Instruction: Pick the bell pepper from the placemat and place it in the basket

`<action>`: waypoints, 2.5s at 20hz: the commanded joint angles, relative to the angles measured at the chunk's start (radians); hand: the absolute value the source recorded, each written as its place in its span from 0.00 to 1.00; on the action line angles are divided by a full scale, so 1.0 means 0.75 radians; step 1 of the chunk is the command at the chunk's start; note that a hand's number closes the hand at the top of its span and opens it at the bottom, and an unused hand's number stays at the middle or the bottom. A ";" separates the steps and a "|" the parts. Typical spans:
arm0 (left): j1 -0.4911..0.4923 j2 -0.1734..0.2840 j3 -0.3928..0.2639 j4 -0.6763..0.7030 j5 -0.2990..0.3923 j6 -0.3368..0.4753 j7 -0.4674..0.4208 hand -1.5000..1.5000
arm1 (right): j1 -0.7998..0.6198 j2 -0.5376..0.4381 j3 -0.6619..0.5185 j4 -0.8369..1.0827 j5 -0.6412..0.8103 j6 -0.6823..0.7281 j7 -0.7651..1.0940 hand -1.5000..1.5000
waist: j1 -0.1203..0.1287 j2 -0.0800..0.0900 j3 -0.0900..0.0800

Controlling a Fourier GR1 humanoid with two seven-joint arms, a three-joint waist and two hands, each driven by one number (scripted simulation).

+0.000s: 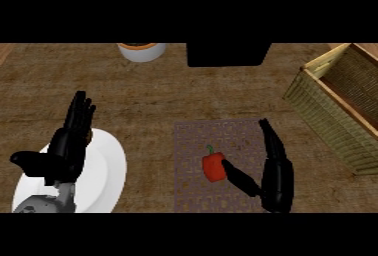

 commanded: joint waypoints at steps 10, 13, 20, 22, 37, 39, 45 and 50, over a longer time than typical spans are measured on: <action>0.055 -0.015 -0.030 -0.038 0.000 -0.028 -0.041 0.50 | -0.045 0.085 0.158 -0.253 0.412 0.807 0.808 0.00 | 0.046 0.000 0.007; 0.010 -0.022 -0.027 -0.048 0.000 -0.012 -0.002 0.50 | -0.159 0.123 0.236 -0.358 0.427 1.018 1.068 0.00 | 0.058 0.010 0.016; 0.047 -0.034 -0.039 -0.002 -0.002 -0.054 -0.063 0.50 | -0.320 0.125 0.281 -0.465 0.427 1.316 1.421 0.00 | 0.067 0.021 0.018; 0.072 -0.018 -0.030 -0.051 -0.002 -0.049 -0.058 0.50 | -0.296 0.125 0.270 -0.440 0.432 1.326 1.422 0.00 | 0.079 0.019 0.021; 0.117 -0.047 -0.057 -0.096 -0.030 -0.051 -0.048 0.50 | -0.306 0.125 0.285 -0.425 0.372 1.291 1.425 0.00 | 0.081 0.023 0.025; 0.088 -0.054 -0.029 -0.105 -0.027 -0.034 -0.038 0.50 | -0.346 0.125 0.291 -0.362 0.354 1.235 1.425 0.00 | 0.087 0.026 0.026; 0.065 -0.055 -0.024 -0.088 -0.028 -0.045 -0.008 0.50 | -0.369 0.125 0.277 -0.240 0.416 1.167 1.425 0.00 | 0.087 0.030 0.027; 0.060 -0.071 -0.015 -0.010 -0.037 -0.081 -0.070 0.50 | -0.374 0.125 0.246 -0.277 0.383 1.211 1.425 0.00 | 0.070 0.032 0.027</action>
